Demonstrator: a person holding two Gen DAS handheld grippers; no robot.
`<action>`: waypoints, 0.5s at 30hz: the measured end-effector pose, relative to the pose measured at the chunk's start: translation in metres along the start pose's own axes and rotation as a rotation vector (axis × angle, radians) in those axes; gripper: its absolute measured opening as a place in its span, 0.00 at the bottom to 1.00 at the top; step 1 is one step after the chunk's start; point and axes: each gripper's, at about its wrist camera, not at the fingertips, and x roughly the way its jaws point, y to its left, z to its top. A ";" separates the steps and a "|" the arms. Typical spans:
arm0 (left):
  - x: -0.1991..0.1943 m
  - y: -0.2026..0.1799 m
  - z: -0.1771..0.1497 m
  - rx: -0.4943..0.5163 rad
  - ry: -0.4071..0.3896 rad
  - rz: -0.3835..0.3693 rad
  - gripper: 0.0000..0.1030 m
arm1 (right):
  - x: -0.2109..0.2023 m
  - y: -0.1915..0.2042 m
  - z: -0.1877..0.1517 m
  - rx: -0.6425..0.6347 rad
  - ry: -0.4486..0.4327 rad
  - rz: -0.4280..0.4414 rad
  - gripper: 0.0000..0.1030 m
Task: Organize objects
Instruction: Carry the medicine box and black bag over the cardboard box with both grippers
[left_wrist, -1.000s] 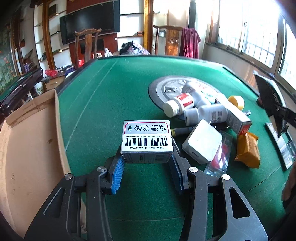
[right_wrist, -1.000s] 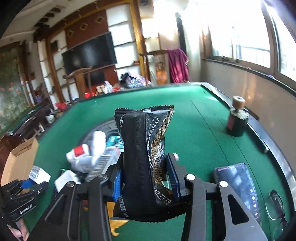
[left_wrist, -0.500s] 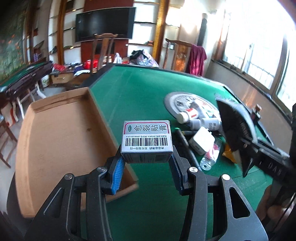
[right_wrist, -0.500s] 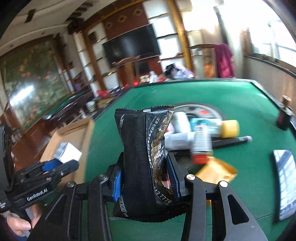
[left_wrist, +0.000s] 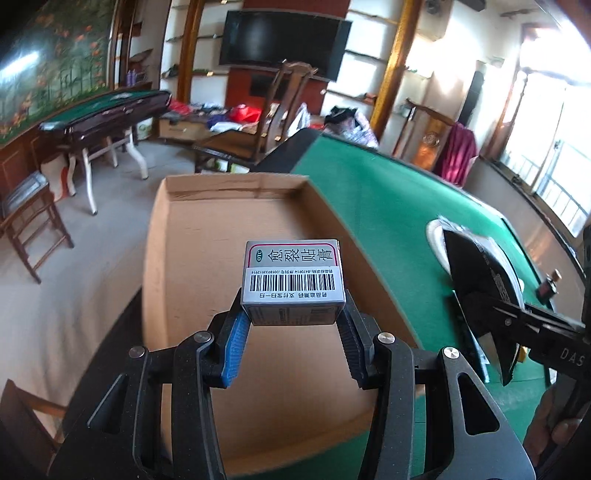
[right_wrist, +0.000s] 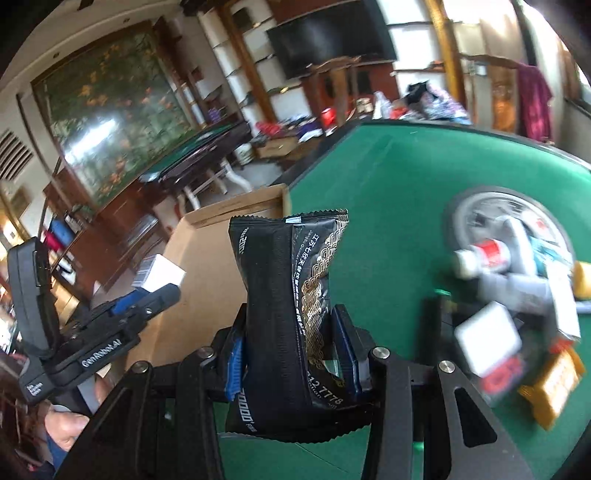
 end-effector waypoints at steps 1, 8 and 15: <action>0.003 0.005 0.004 -0.005 0.013 -0.001 0.44 | 0.010 0.006 0.010 -0.008 0.015 0.014 0.41; 0.039 0.018 0.041 -0.016 0.108 0.009 0.44 | 0.079 0.029 0.072 -0.013 0.119 0.032 0.41; 0.087 0.021 0.054 -0.060 0.226 0.004 0.44 | 0.140 0.033 0.101 0.013 0.217 0.003 0.41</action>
